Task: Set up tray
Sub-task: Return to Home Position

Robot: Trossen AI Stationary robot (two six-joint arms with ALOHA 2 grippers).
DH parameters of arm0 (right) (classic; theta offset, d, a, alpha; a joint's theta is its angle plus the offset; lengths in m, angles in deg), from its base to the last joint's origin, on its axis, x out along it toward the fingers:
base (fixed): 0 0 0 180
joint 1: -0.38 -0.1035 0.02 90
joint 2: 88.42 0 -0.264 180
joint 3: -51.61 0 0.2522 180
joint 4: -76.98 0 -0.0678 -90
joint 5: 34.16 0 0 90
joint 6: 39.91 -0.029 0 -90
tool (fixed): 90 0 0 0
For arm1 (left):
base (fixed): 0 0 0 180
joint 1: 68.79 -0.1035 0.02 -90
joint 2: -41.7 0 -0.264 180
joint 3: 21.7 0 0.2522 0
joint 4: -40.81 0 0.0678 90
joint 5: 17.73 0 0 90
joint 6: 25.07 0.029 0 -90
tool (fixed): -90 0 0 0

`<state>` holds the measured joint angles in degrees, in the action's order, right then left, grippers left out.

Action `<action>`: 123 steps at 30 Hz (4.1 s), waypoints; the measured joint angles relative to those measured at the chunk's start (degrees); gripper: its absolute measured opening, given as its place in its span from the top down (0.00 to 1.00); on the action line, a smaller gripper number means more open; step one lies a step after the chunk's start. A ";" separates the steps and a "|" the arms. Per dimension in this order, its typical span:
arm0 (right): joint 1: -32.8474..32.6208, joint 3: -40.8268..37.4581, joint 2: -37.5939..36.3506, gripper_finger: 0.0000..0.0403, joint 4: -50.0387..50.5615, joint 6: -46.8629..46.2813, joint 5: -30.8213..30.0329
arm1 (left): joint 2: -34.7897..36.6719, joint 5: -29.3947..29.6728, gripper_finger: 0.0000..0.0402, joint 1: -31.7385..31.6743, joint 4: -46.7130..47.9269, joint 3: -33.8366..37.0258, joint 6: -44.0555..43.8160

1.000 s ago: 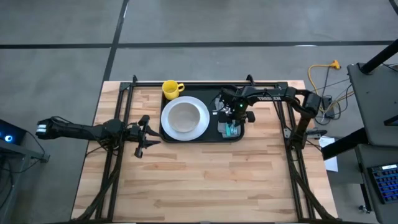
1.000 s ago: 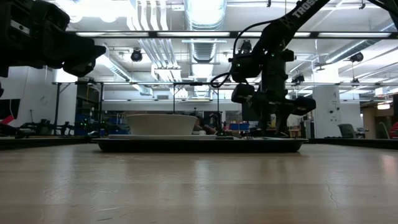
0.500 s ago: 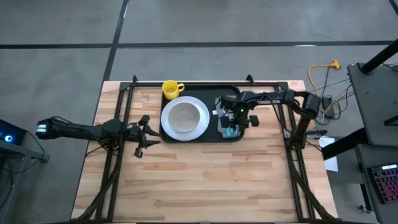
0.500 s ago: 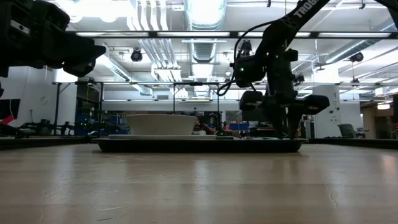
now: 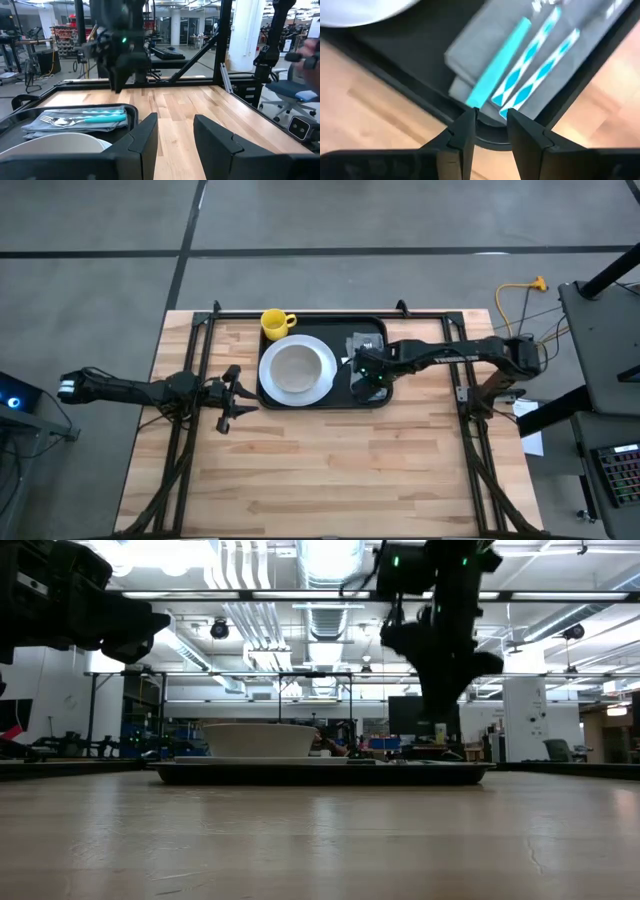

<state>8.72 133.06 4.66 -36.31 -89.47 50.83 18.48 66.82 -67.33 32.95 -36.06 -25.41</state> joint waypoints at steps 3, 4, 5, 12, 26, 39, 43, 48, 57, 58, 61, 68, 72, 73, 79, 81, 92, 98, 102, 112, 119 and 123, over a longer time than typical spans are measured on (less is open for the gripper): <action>-2.38 1.02 -2.28 0.75 0.13 4.17 -1.44 | -0.02 0.00 0.73 0.00 0.00 -0.02 -0.02; -3.03 1.32 -2.94 0.75 0.21 5.19 -1.58 | -0.02 0.00 0.73 0.01 0.02 -0.02 0.00; -3.50 1.49 -3.65 0.75 0.20 6.22 -1.59 | -0.01 0.00 0.73 0.00 0.00 -0.02 -0.01; -6.07 1.67 -8.26 0.75 -4.56 8.78 -1.39 | -0.02 0.00 0.73 0.01 0.02 -0.02 -0.01; -30.75 -14.21 -25.69 0.75 -35.43 38.06 -19.52 | 0.00 0.00 0.73 0.01 0.01 0.00 -0.01; -34.81 -35.09 -47.66 0.75 -52.64 48.08 1.73 | 0.00 0.00 0.73 0.02 0.00 0.00 0.00; -34.81 -39.19 -52.84 0.75 -55.60 51.88 12.34 | -0.02 0.00 0.73 0.02 0.00 -0.02 -0.02; -34.81 -44.72 -58.53 0.75 -60.78 57.31 15.55 | 0.00 0.00 0.73 0.00 0.00 0.00 0.00; -34.77 -53.08 -71.03 0.75 -60.64 59.63 15.58 | -0.01 0.00 0.73 0.01 0.00 -0.01 0.00; -34.77 -53.82 -72.54 0.75 -60.62 59.08 15.57 | -0.01 -0.01 0.73 0.00 0.01 0.00 0.00; -34.77 -56.08 -77.11 0.75 -60.72 58.05 15.77 | -0.02 0.00 0.73 0.00 0.02 0.00 -0.02; -34.81 -60.48 -86.08 0.75 -60.57 56.11 15.79 | 0.00 0.00 0.73 0.00 0.00 0.00 -0.01; -34.81 -62.52 -89.50 0.75 -60.48 56.14 15.79 | 0.00 -0.02 0.73 0.00 0.00 0.00 0.00; -34.81 -62.91 -90.15 0.75 -60.50 56.15 15.87 | 0.00 0.00 0.73 0.00 0.00 0.00 0.00; -34.81 -65.93 -93.11 0.75 -61.37 56.16 16.18 | 0.00 0.00 0.73 0.00 0.00 0.00 -0.01; -34.84 -66.09 -92.99 0.75 -61.12 56.16 16.18 | -0.02 0.00 0.73 0.00 0.00 0.00 0.00; -34.84 -66.10 -92.61 0.75 -54.64 57.49 17.67 | -0.02 -0.01 0.73 0.01 0.02 0.00 -0.02; -34.84 -66.10 -92.09 0.75 -52.41 56.76 17.63 | 0.00 0.00 0.73 0.00 0.02 -0.03 -0.02; -34.84 -66.10 -92.22 0.75 -52.41 56.69 17.54 | -0.02 -0.01 0.73 0.01 0.02 0.00 -0.01; -34.84 -66.10 -92.20 0.75 -52.39 56.61 17.49 | 0.00 -0.02 0.73 0.02 0.02 -0.02 -0.02; -34.84 -66.10 -92.20 0.75 -52.39 56.61 17.47 | -0.02 0.00 0.73 0.02 0.00 -0.04 0.00; -34.84 -66.10 -92.20 0.75 -52.37 56.61 17.47 | -0.01 -0.01 0.73 0.00 0.02 0.00 -0.02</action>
<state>-26.12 66.96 -87.54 -88.68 -32.86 68.31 18.47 66.81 -67.34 32.97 -36.06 -25.43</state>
